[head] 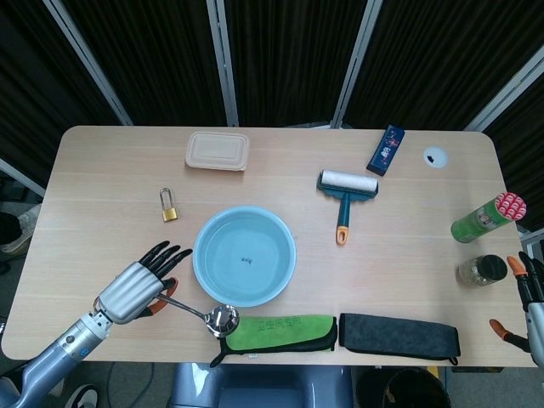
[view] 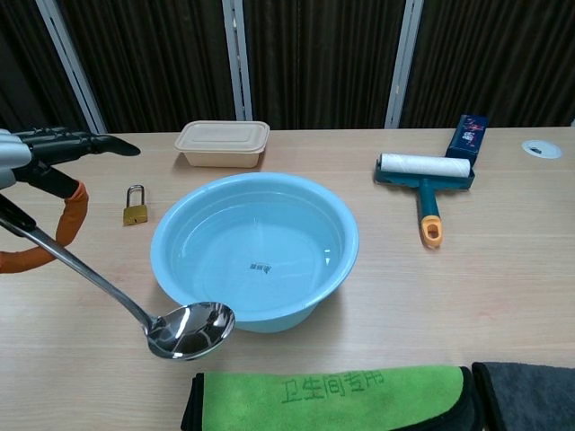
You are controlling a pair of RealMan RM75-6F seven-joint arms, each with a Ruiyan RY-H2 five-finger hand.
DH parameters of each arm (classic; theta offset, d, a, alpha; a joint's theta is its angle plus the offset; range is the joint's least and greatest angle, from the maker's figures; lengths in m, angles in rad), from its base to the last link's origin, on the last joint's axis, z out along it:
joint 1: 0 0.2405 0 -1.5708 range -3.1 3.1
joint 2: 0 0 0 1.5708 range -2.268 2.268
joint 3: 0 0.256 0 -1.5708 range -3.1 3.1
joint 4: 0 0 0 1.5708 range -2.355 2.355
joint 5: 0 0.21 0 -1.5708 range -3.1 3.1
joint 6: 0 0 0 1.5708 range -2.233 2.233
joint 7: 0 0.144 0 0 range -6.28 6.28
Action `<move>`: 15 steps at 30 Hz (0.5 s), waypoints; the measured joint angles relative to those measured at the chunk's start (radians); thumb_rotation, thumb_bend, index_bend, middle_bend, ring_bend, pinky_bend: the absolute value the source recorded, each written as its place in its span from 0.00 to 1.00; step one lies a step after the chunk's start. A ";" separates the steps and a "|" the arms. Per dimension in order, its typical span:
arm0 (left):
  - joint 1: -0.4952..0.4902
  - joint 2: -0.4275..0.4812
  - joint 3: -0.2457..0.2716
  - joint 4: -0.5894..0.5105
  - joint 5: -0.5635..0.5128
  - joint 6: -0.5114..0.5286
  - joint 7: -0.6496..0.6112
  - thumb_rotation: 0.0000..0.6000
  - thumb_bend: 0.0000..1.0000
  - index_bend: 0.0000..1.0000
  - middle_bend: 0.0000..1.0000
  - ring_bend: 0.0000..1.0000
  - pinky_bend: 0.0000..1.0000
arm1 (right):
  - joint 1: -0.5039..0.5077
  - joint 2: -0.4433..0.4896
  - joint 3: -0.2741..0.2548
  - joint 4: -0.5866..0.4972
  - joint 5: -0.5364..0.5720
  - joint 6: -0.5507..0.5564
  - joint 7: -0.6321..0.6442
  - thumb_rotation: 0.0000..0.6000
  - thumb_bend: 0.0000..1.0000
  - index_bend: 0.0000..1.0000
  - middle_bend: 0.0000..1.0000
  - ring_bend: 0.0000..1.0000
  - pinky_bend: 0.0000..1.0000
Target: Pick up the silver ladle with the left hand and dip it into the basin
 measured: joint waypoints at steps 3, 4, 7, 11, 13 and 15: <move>-0.007 0.001 -0.014 0.004 -0.018 -0.008 -0.003 1.00 0.41 0.58 0.00 0.00 0.00 | 0.000 -0.001 0.003 0.001 0.005 -0.002 -0.001 1.00 0.00 0.00 0.00 0.00 0.00; -0.011 0.001 -0.022 0.010 -0.031 -0.014 -0.007 1.00 0.41 0.58 0.00 0.00 0.00 | 0.001 -0.001 0.004 0.001 0.008 -0.004 -0.001 1.00 0.00 0.00 0.00 0.00 0.00; -0.023 -0.005 -0.047 0.041 -0.076 -0.034 -0.024 1.00 0.41 0.58 0.00 0.00 0.00 | 0.004 -0.004 0.008 0.001 0.018 -0.014 -0.009 1.00 0.00 0.00 0.00 0.00 0.00; -0.045 -0.032 -0.082 0.112 -0.132 -0.067 -0.060 1.00 0.41 0.58 0.00 0.00 0.00 | 0.010 -0.008 0.015 0.001 0.036 -0.029 -0.023 1.00 0.00 0.00 0.00 0.00 0.00; -0.058 -0.052 -0.096 0.146 -0.150 -0.084 -0.072 1.00 0.41 0.58 0.00 0.00 0.00 | 0.013 -0.010 0.017 0.001 0.042 -0.037 -0.029 1.00 0.00 0.00 0.00 0.00 0.00; -0.071 -0.066 -0.105 0.166 -0.163 -0.102 -0.083 1.00 0.41 0.58 0.00 0.00 0.00 | 0.017 -0.012 0.019 0.001 0.046 -0.045 -0.035 1.00 0.00 0.00 0.00 0.00 0.00</move>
